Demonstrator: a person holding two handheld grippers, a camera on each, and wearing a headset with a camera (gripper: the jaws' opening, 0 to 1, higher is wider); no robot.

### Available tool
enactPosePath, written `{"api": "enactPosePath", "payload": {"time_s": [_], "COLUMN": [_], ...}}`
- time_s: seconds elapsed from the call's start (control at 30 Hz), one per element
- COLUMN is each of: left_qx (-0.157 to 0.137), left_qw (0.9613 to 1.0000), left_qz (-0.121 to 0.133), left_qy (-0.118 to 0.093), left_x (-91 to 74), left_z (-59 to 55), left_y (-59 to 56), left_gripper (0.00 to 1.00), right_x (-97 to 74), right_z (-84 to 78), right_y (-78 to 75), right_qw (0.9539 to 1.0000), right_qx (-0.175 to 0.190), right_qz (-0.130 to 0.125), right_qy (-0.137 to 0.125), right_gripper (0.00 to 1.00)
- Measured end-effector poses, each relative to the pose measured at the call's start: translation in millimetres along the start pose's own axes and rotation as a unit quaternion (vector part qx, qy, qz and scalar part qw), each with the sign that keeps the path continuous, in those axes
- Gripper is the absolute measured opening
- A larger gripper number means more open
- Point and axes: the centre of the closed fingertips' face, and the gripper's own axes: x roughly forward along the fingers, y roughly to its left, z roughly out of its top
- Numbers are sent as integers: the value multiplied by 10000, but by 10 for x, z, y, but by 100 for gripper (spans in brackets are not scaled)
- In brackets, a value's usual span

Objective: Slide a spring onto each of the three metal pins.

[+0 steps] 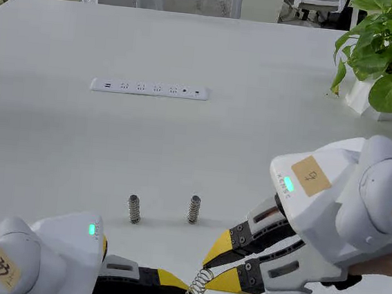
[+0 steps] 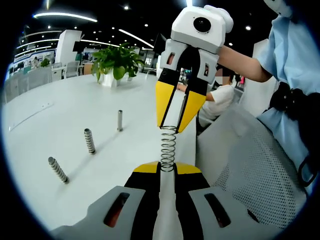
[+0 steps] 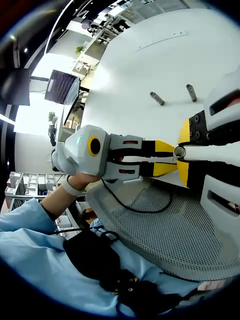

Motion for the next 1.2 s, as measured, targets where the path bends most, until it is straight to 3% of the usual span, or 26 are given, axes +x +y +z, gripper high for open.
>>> {"api": "enactPosePath", "payload": {"time_s": [0.3, 0.37, 0.43, 0.47, 0.77, 0.9, 1.2], "left_qx": [-1, 42, 157, 200, 706, 835, 882], "left_qw": [10000, 10000, 9999, 9998, 9970, 9958, 9954], "left_qz": [-40, -27, 19, 22, 244, 301, 360], "left_qy": [-24, -12, 47, 73, 209, 245, 66], "left_x": [21, 24, 28, 32, 74, 101, 156], "left_z": [-3, -2, -13, -18, -4, 5, 116], "left_y": [-31, -26, -7, -5, 45, 54, 64], "left_gripper": [6, 6, 6, 6, 6, 6, 6], "right_x": [-14, -20, -17, -17, 3, 28, 63], "right_z": [-20, -9, -16, -33, -178, -194, -209], "right_y": [21, 20, 21, 21, 38, 38, 15], "right_qw": [10000, 9999, 9997, 9996, 9970, 9959, 9944], "right_qx": [24, 130, 228, 217, 140, 144, 61], "right_qz": [30, 18, 30, 32, 306, 398, 500], "right_qy": [89, 63, 109, 168, 698, 794, 930], "right_gripper": [7, 15, 31, 33, 29, 26, 19]}}
